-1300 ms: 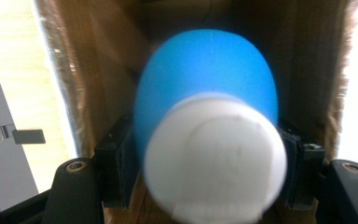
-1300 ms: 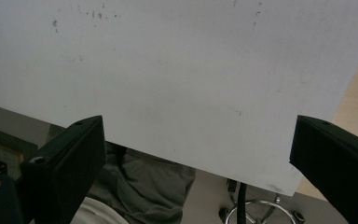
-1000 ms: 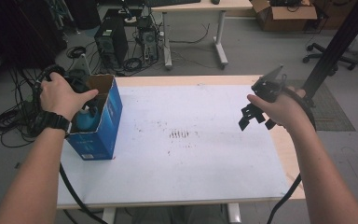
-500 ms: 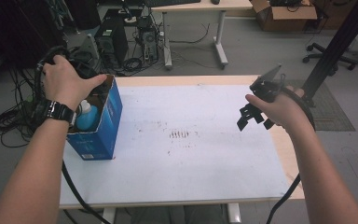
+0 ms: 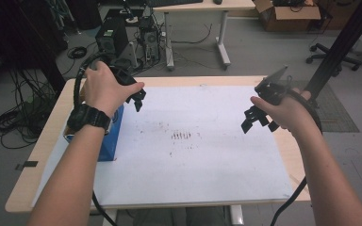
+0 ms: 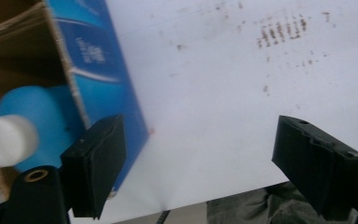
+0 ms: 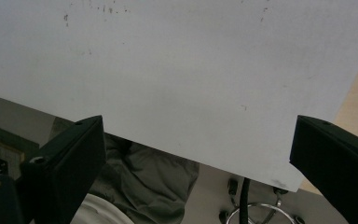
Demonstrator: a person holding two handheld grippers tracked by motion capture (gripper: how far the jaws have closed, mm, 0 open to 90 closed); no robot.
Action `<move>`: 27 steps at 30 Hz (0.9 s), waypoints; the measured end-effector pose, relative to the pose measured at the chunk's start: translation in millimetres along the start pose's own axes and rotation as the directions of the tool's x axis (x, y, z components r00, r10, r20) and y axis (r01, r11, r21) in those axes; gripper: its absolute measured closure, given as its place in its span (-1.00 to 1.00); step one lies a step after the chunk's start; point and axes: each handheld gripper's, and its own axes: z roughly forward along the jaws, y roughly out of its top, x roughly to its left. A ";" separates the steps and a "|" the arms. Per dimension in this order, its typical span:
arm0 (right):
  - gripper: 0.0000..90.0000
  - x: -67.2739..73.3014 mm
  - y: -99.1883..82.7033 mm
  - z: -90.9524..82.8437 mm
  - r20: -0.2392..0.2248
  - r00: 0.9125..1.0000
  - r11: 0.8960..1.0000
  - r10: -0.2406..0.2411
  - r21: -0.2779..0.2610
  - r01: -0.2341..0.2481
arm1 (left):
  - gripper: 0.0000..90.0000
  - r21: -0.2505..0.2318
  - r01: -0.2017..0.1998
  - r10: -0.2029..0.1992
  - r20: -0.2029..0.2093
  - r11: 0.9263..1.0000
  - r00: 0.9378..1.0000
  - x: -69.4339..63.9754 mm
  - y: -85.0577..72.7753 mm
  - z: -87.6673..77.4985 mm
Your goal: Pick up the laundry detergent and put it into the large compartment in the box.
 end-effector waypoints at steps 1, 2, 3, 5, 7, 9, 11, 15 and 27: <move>-0.92 -0.1 -0.7 0.1 -0.001 1.000 1.000 -0.001 0.001 0.001 | -0.67 -0.001 -0.008 0.008 0.007 1.000 1.000 -3.9 0.4 2.6; -0.92 -0.4 -1.4 0.2 -0.003 1.000 1.000 -0.001 -0.001 0.001 | -0.68 0.005 -0.017 0.017 0.011 1.000 1.000 -6.9 0.7 4.9; -0.92 -0.8 -2.0 0.4 -0.003 1.000 1.000 0.000 0.001 0.000 | -0.69 0.014 -0.022 0.022 0.020 1.000 1.000 -9.6 0.9 7.0; -0.92 -1.7 -2.9 0.5 -0.003 1.000 1.000 0.002 0.001 -0.002 | -0.75 0.012 -0.029 0.029 0.021 1.000 0.999 -13.9 1.0 9.8; -0.92 -2.7 -3.9 0.5 -0.002 1.000 1.000 0.003 -0.003 -0.003 | -0.80 0.014 -0.031 0.031 0.016 0.999 0.999 -17.5 1.0 12.0; -0.92 -3.1 -4.7 0.8 -0.005 1.000 1.000 0.002 -0.001 -0.002 | -0.83 0.011 -0.033 0.033 0.033 0.999 0.999 -20.8 0.8 13.9; -0.92 -3.4 -5.3 1.0 -0.005 1.000 1.000 0.002 -0.005 -0.002 | -0.86 0.010 -0.039 0.039 0.029 0.999 0.999 -24.3 0.8 16.4; -0.92 -3.5 -6.2 1.9 -0.005 1.000 1.000 0.001 -0.004 -0.001 | -0.89 0.013 -0.056 0.055 0.037 0.998 0.998 -30.4 0.4 22.0; -0.92 -3.3 -7.8 2.6 -0.004 1.000 1.000 0.001 0.000 -0.001 | -0.89 -0.011 -0.072 0.072 0.047 0.997 0.996 -43.3 0.9 34.1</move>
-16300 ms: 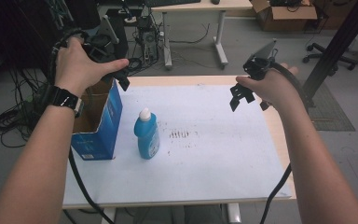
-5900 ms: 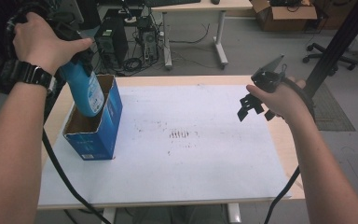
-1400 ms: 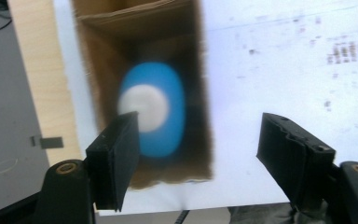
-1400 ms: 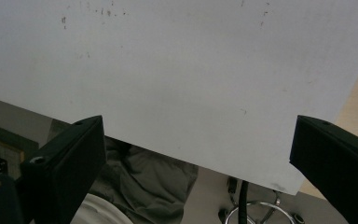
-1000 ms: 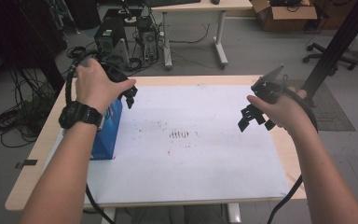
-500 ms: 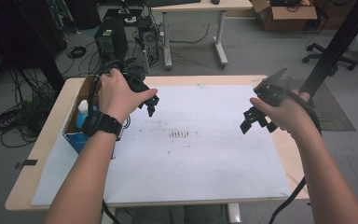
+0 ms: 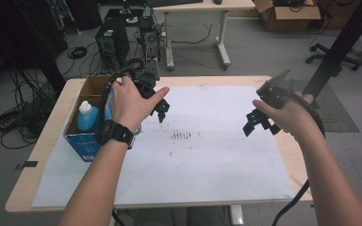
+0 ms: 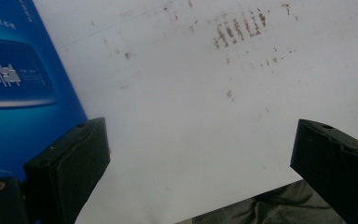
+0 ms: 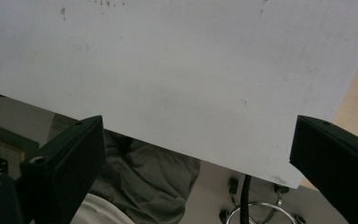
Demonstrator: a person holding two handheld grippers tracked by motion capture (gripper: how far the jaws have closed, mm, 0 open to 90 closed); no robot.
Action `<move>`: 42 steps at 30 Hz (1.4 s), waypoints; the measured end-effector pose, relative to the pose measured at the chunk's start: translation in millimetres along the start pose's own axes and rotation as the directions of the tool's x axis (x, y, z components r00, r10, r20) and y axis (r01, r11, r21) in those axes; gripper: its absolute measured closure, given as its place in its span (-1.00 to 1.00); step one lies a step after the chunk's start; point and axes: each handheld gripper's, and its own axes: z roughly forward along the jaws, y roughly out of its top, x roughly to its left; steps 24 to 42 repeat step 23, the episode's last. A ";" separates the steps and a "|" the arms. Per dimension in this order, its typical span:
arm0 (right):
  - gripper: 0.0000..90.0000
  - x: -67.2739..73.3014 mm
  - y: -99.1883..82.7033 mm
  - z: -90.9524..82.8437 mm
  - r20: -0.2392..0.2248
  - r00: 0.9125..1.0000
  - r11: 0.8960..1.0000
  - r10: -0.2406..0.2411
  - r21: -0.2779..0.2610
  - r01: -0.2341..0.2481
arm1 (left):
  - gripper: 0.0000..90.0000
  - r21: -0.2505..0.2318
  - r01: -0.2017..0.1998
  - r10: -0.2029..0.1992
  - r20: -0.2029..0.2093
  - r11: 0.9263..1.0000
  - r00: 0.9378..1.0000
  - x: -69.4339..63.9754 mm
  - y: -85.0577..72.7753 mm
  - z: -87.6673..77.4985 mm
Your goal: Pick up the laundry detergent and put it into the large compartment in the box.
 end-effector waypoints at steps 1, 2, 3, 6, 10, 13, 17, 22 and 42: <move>-0.92 -0.2 -0.1 0.0 0.000 1.000 1.000 0.001 0.001 -0.001 | -0.89 0.000 0.001 -0.001 -0.003 1.000 1.000 -0.5 0.1 0.4; -0.92 -0.4 -0.2 0.2 0.000 1.000 1.000 0.001 0.000 -0.001 | -0.89 0.002 0.002 -0.002 -0.001 1.000 1.000 -1.2 0.4 0.8; -0.92 -0.9 -0.5 0.5 -0.001 1.000 1.000 0.003 0.001 -0.003 | -0.89 0.001 0.001 -0.001 -0.002 1.000 1.000 -1.5 0.5 1.0; -0.92 -1.7 -0.8 0.6 -0.001 1.000 1.000 0.004 0.001 -0.004 | -0.90 -0.005 -0.008 0.008 0.005 1.000 1.000 -3.1 0.1 0.8; -0.92 -2.3 -1.2 0.2 0.000 1.000 1.000 0.004 0.002 -0.004 | -0.89 -0.009 -0.006 0.006 0.005 1.000 1.000 -3.8 0.0 1.2; -0.92 -2.2 -1.6 -0.3 0.001 1.000 1.000 0.004 0.001 -0.004 | -0.89 -0.013 -0.002 0.002 0.000 1.000 1.000 -3.6 -0.5 0.9; -0.92 -1.5 -2.5 -0.4 0.000 1.000 1.000 0.002 0.005 -0.002 | -0.89 -0.016 -0.004 0.004 0.006 1.000 1.000 -3.7 -1.4 0.4; -0.92 -1.2 -3.5 -0.8 0.003 1.000 1.000 0.003 0.005 -0.003 | -0.89 -0.020 -0.002 0.002 0.010 1.000 1.000 -3.2 -2.3 -0.1; -0.92 -1.1 -3.7 -1.1 0.002 1.000 1.000 0.002 0.005 -0.002 | -0.90 -0.019 -0.005 0.005 0.008 1.000 1.000 -2.9 -2.4 -0.2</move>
